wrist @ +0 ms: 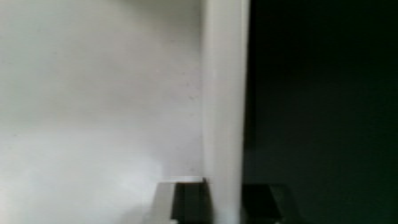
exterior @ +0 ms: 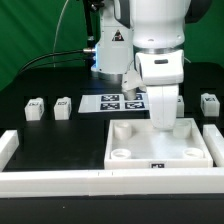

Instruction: Assemble one leg

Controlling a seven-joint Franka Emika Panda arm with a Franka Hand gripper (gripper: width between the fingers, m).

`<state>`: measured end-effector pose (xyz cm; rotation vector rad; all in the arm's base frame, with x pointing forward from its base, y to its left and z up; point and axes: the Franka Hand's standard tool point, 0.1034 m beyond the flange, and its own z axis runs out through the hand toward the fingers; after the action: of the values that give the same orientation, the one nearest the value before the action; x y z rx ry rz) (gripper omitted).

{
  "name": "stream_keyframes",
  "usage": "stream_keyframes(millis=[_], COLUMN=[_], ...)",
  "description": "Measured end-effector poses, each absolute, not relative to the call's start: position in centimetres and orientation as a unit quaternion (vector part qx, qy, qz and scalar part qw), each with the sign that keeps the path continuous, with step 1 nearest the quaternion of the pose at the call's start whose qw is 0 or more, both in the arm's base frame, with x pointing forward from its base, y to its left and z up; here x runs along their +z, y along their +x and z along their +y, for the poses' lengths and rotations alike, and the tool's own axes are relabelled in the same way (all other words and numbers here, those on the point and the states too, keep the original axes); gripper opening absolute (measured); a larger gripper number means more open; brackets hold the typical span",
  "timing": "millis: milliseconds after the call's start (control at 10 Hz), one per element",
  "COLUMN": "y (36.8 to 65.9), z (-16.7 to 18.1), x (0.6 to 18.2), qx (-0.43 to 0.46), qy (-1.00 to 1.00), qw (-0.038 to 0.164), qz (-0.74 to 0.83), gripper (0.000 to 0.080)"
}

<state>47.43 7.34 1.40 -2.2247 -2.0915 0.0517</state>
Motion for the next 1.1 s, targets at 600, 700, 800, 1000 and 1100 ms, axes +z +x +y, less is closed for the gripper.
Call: stream_keyframes(millis=[600, 700, 800, 1000, 1100], y=[48.03, 48.05, 48.02, 47.98, 47.98], z=[8.13, 8.03, 7.96, 7.93, 7.94], x=[1.45, 1.46, 1.44, 1.42, 1.42], qx=[0.012, 0.012, 0.012, 0.013, 0.013], qy=[-0.729, -0.73, -0.73, -0.731, -0.732], qw=[0.043, 0.042, 0.043, 0.043, 0.043], qz=[-0.683, -0.682, -0.682, -0.681, -0.68], gripper=[0.0067, 0.0067, 0.0244, 0.0426, 0.0559])
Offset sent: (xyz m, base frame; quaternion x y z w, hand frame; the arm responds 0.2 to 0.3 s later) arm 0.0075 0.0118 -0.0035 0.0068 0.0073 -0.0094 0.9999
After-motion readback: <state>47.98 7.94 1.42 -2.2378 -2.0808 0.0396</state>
